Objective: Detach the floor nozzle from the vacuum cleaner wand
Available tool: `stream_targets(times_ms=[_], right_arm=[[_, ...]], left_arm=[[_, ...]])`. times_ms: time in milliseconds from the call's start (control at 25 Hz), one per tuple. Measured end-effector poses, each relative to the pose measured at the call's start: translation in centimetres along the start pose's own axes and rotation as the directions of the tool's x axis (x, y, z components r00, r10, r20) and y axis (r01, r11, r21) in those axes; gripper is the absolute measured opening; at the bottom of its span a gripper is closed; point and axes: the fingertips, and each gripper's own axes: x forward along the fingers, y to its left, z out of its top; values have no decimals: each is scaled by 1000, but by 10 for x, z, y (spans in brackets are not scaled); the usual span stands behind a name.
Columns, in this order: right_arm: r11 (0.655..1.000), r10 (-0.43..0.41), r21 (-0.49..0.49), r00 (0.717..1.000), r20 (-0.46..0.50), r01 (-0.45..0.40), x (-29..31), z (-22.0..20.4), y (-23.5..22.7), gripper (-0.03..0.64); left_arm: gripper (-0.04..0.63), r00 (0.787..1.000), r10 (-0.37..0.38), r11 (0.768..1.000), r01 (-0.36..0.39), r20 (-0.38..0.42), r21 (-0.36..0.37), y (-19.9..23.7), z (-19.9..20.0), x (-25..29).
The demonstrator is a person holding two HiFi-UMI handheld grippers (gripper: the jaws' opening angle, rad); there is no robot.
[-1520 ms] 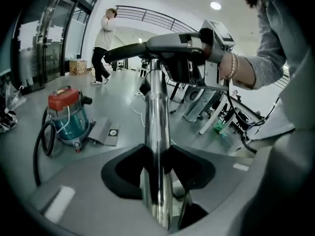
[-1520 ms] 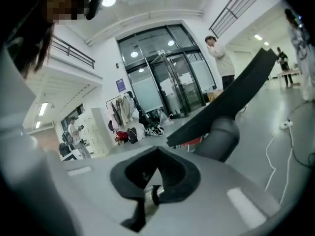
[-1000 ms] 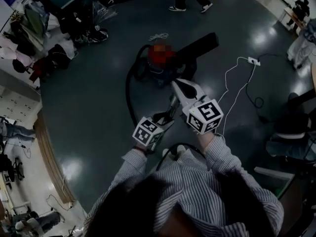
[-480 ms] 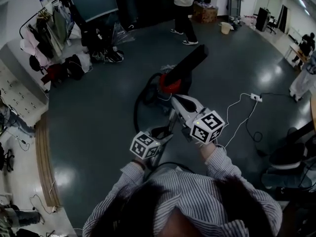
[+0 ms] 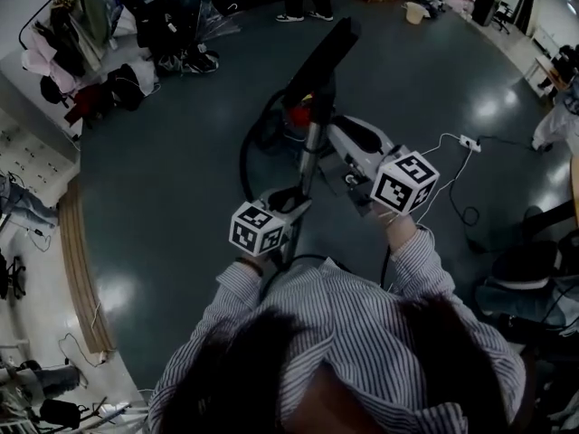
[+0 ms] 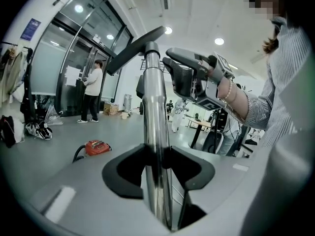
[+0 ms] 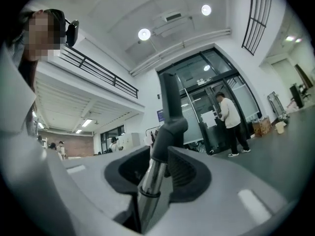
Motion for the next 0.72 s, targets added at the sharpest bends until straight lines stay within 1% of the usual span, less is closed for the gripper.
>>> stream_targets(times_ms=[40, 80, 120, 160, 280, 360, 400, 480, 520, 600, 640, 720], right_arm=[[1000, -10, 11, 1000, 0, 10, 0, 0, -4, 122], [999, -7, 31, 1000, -6, 8, 2, -1, -7, 179], [998, 14, 67, 1000, -18, -13, 6, -3, -8, 221], [992, 51, 120, 998, -31, -47, 10, -4, -6, 243], [948, 165, 284, 985, -44, -146, 23, -6, 3, 268], [922, 214, 334, 977, -26, -193, 29, -4, 4, 268], [915, 227, 346, 974, -23, -206, 30, -5, 3, 268], [915, 220, 354, 975, -37, -193, 30, -10, -2, 268], [922, 199, 349, 978, -56, -167, 30, -14, -7, 267], [940, 151, 323, 982, -113, -107, 27, -25, -14, 227], [947, 142, 307, 980, -138, -94, 26, -29, -13, 213], [956, 149, 279, 973, -177, -95, 29, -33, -6, 209]], left_arm=[[169, 1000, 4, 1000, -4, -2, -5, 1, -4, 0], [169, 1000, 5, 1000, -5, -5, -7, 2, -8, 0], [169, 1000, 3, 1000, -3, -7, -7, 1, -11, 1], [169, 1000, -1, 1000, 1, -10, -6, -1, -13, 3], [169, 1000, -18, 1000, 18, -22, 3, -7, -21, 6], [167, 999, -24, 1000, 24, -36, 9, -11, -27, 8], [167, 999, -26, 1000, 26, -45, 13, -14, -30, 9], [167, 997, -31, 999, 33, -66, 23, -19, -37, 9], [167, 997, -34, 999, 36, -75, 27, -21, -40, 8], [167, 996, -34, 999, 37, -87, 33, -24, -46, 7], [167, 995, -31, 999, 34, -93, 35, -24, -48, 6], [166, 994, -26, 999, 29, -104, 33, -23, -52, 2]])
